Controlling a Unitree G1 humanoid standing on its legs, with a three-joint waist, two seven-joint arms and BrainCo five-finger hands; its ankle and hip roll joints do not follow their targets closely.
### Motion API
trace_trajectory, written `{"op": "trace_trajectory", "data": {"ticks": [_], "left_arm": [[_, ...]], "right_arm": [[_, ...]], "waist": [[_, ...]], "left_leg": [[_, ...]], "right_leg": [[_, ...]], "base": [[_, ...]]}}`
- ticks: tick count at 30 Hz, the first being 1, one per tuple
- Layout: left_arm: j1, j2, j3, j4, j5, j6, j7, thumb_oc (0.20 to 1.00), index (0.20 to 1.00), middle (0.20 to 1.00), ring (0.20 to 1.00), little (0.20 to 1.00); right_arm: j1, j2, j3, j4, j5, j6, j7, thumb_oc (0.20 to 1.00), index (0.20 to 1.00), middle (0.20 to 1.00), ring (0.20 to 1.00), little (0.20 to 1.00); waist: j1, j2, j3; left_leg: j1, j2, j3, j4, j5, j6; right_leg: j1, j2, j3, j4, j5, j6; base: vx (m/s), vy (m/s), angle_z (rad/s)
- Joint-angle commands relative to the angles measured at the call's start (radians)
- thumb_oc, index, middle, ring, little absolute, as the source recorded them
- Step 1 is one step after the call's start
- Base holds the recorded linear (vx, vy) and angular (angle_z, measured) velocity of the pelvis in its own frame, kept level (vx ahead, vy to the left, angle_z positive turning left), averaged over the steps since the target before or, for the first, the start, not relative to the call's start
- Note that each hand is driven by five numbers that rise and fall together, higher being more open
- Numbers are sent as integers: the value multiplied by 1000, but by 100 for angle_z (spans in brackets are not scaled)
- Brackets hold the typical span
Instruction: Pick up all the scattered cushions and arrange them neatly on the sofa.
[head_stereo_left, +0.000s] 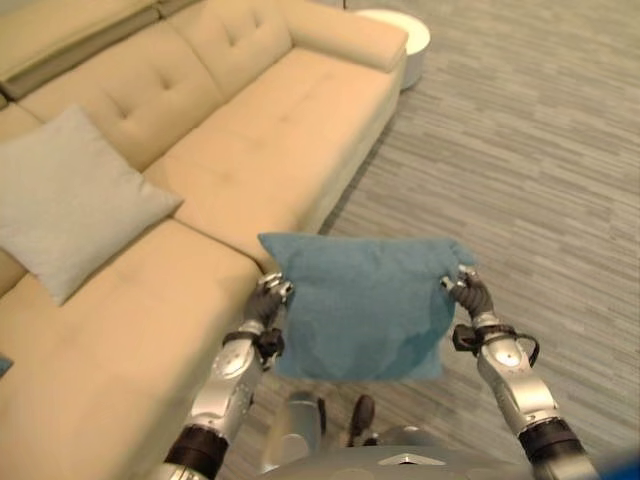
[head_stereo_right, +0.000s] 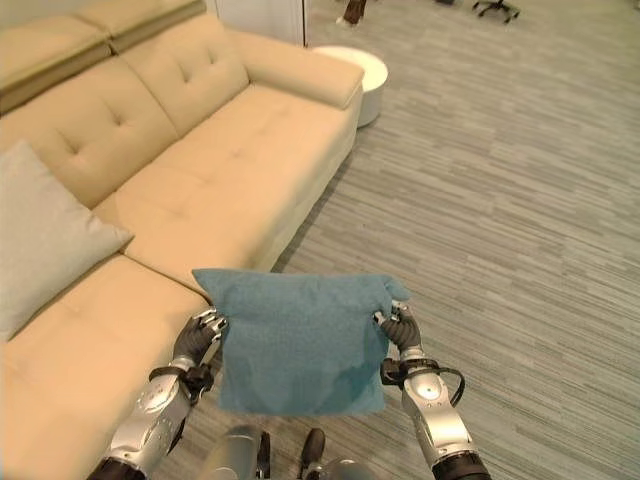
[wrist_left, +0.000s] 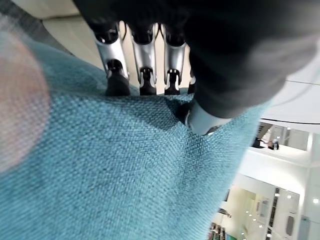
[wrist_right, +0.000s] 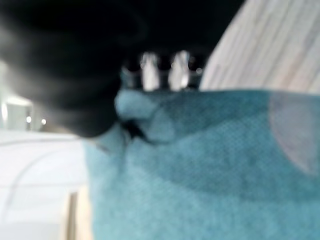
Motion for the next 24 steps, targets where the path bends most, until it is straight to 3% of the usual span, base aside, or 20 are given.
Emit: {"op": "trace_trajectory", "data": {"ticks": [1, 4, 6, 8, 9, 10, 11, 12, 13, 15, 18, 21, 24], "left_arm": [[-45, 21, -6, -110, -16, -63, -18, 200, 200, 200, 200, 200], [-48, 26, -6, -108, -13, -58, -19, 200, 200, 200, 200, 200], [-35, 31, 3, -111, -9, -51, -22, 200, 200, 200, 200, 200], [-31, 41, 6, -109, -10, -48, -28, 200, 200, 200, 200, 200], [-32, 49, 2, -107, -8, -44, -28, 200, 200, 200, 200, 200], [-31, 64, 4, -112, -7, -44, -29, 200, 200, 200, 200, 200], [-31, 65, 4, -112, -7, -44, -29, 200, 200, 200, 200, 200], [-30, 75, 8, -116, -7, -46, -23, 200, 200, 200, 200, 200], [-30, 77, 6, -115, -10, -46, -19, 200, 200, 200, 200, 200], [-29, 76, 9, -116, -13, -48, -15, 200, 200, 200, 200, 200], [-14, 75, 19, -121, -9, -43, -22, 200, 200, 200, 200, 200], [-10, 65, 36, -119, -6, -47, -22, 200, 200, 200, 200, 200], [-19, 55, 38, -103, -1, -57, -32, 200, 200, 200, 200, 200]], "right_arm": [[-89, -32, -33, -40, 15, -100, -17, 200, 200, 200, 200, 200], [-96, -28, -32, -36, 13, -94, -14, 200, 200, 200, 200, 200], [-89, -18, -24, -35, 6, -85, 2, 200, 200, 200, 200, 200], [-79, -4, -22, -32, 2, -81, 16, 200, 200, 200, 200, 200], [-74, 2, -21, -33, -8, -75, 22, 200, 200, 200, 200, 200], [-67, 13, -21, -38, -19, -71, 29, 200, 200, 200, 200, 200], [-66, 14, -21, -39, -20, -70, 29, 200, 200, 200, 200, 200], [-59, 25, -20, -44, -24, -69, 35, 200, 200, 200, 200, 200], [-59, 31, -19, -43, -22, -69, 36, 200, 200, 200, 200, 200], [-61, 32, -20, -43, -19, -69, 36, 200, 200, 200, 200, 200], [-62, 29, -27, -45, -5, -69, 37, 200, 200, 200, 200, 200], [-71, 27, -24, -47, -7, -70, 33, 200, 200, 200, 200, 200], [-67, 21, -30, -45, -15, -70, 37, 200, 200, 200, 200, 200]], "waist": [[-4, -28, -20], [-12, -34, -29], [6, -45, -39], [13, -56, -44], [13, -64, -40], [2, -64, -34], [4, -68, -35], [-6, -63, -26], [-7, -59, -22], [-9, -52, -16], [6, -22, -5], [25, -18, 2], [24, -28, 4]], "left_leg": [[81, -84, -82, -540, 200, 14], [76, -79, -71, -579, 225, 6], [71, -78, -62, -499, 232, 22], [84, -87, -54, -435, 214, 45], [96, -90, -42, -405, 195, 57], [135, -99, -23, -383, 152, 83], [133, -102, -19, -380, 150, 85], [187, -102, 7, -383, 116, 104], [211, -101, 16, -391, 108, 110], [230, -98, 20, -402, 106, 111], [256, -72, 32, -399, 87, 107], [273, -65, 51, -406, 77, 101], [300, -81, 35, -409, 55, 95]], "right_leg": [[77, -33, 14, -23, -87, 138], [104, -27, 9, -8, -112, 137], [126, -37, 31, 48, -137, 143], [119, -75, 20, 166, -144, 170], [97, -106, 5, 261, -115, 194], [39, -168, -16, 454, -34, 230], [31, -175, -12, 468, -41, 232], [-33, -218, -24, 597, 17, 244], [-71, -226, -23, 623, 10, 242], [-108, -215, -13, 612, -18, 235], [-123, -152, 2, 379, -80, 219], [-131, -115, 21, 113, -54, 236], [-124, -89, 79, 56, -16, 251]], "base": [[460, 144, 59], [420, 141, 6], [594, 265, -22], [555, 300, -57], [664, 403, -77], [497, 314, -53], [597, 417, -38], [392, 288, -18], [395, 284, -19], [222, 148, -11], [290, 132, 3], [274, 61, -27], [408, 13, -18]]}}
